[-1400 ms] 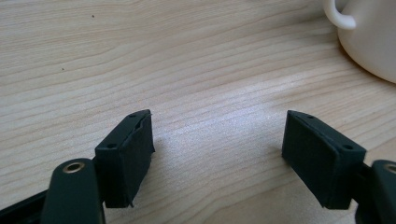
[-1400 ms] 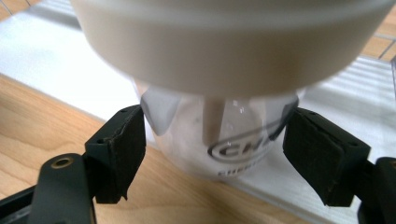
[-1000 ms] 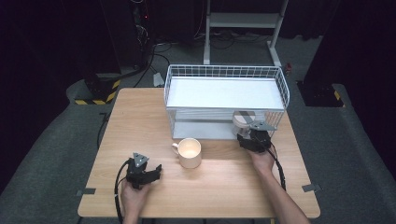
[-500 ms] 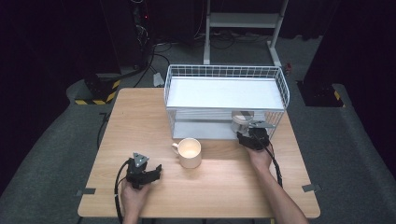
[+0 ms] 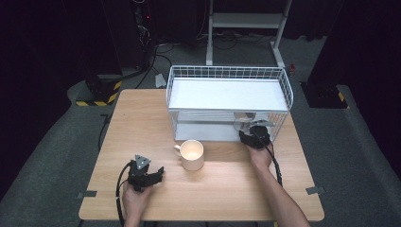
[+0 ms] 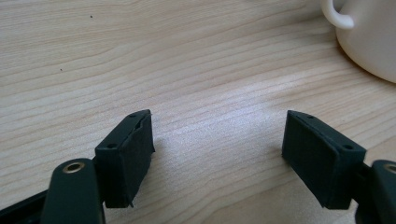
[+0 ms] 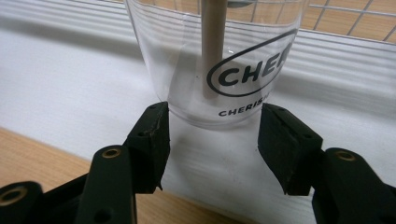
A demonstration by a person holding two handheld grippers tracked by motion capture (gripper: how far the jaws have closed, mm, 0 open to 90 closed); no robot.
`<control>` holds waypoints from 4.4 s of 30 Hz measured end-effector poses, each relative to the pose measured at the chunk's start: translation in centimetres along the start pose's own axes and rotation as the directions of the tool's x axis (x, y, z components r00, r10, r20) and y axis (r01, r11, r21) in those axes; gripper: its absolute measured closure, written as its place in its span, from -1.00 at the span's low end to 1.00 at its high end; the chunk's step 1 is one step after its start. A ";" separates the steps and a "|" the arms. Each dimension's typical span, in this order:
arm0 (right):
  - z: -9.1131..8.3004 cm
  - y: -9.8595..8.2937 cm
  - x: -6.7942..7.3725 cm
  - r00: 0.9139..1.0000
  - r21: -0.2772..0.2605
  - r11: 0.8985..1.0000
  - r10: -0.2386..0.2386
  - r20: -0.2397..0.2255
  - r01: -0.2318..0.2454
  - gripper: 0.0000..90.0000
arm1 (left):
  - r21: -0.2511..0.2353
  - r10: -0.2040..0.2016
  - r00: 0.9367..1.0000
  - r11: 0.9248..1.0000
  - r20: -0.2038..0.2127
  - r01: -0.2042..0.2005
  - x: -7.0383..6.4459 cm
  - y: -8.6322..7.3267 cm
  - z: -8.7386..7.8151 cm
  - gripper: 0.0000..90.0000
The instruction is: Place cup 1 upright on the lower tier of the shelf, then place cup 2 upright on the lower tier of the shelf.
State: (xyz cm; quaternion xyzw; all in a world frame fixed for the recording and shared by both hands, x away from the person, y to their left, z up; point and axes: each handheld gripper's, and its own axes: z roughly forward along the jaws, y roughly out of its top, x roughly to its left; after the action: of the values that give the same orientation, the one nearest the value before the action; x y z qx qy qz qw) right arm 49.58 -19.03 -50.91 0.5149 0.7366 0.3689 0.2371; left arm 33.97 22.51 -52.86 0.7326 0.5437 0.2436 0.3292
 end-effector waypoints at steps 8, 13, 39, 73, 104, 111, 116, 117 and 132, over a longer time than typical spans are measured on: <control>0.4 0.8 0.3 1.000 0.019 1.000 0.011 0.022 -0.012 0.07 | 0.000 0.000 1.000 1.000 0.000 0.000 0.0 0.0 0.0 -0.44; 0.6 0.8 0.1 1.000 0.020 1.000 0.001 0.028 -0.001 0.09 | -0.001 0.002 1.000 1.000 0.001 -0.002 0.0 0.0 0.0 -0.44; -4.2 0.4 -1.1 0.997 -0.062 0.998 0.014 -0.073 -0.018 -0.10 | -0.002 0.002 1.000 1.000 0.000 -0.002 0.0 0.0 0.0 -0.44; -10.2 -4.0 -1.2 0.992 -0.150 0.989 -0.037 -0.117 0.020 -0.20 | 0.000 0.002 1.000 1.000 0.001 -0.002 0.0 0.0 0.0 -0.44; -10.7 -9.7 -2.1 0.989 0.017 0.992 -0.124 -0.081 0.126 -0.25 | 0.003 -0.005 1.000 1.000 -0.013 0.005 0.0 0.0 0.0 -0.48; -10.2 -9.7 -2.3 0.986 0.086 0.985 -0.143 -0.084 0.151 -0.33 | 0.014 -0.002 1.000 1.000 -0.015 0.002 -0.1 0.1 0.1 -0.58; -10.1 -9.6 -2.5 0.987 0.095 0.986 -0.130 -0.094 0.139 -0.38 | 0.016 -0.004 1.000 1.000 -0.003 0.004 -0.3 0.0 0.0 -0.64; -10.1 -9.6 -2.5 0.987 0.095 0.986 -0.130 -0.093 0.139 -0.38 | 0.013 -0.009 1.000 1.000 0.001 0.009 -0.3 0.0 0.0 -0.64; -10.1 -9.6 -2.4 0.990 0.098 0.987 -0.120 -0.078 0.127 -0.42 | -0.065 0.046 0.996 0.997 0.073 -0.042 -3.5 0.3 -3.4 -0.66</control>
State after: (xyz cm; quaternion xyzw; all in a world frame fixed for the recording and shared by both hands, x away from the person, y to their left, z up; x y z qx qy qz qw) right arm 37.47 -26.18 -52.32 0.4661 0.7932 0.3334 0.2059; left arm 30.73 19.83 -50.35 0.7421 0.5068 0.2405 0.3669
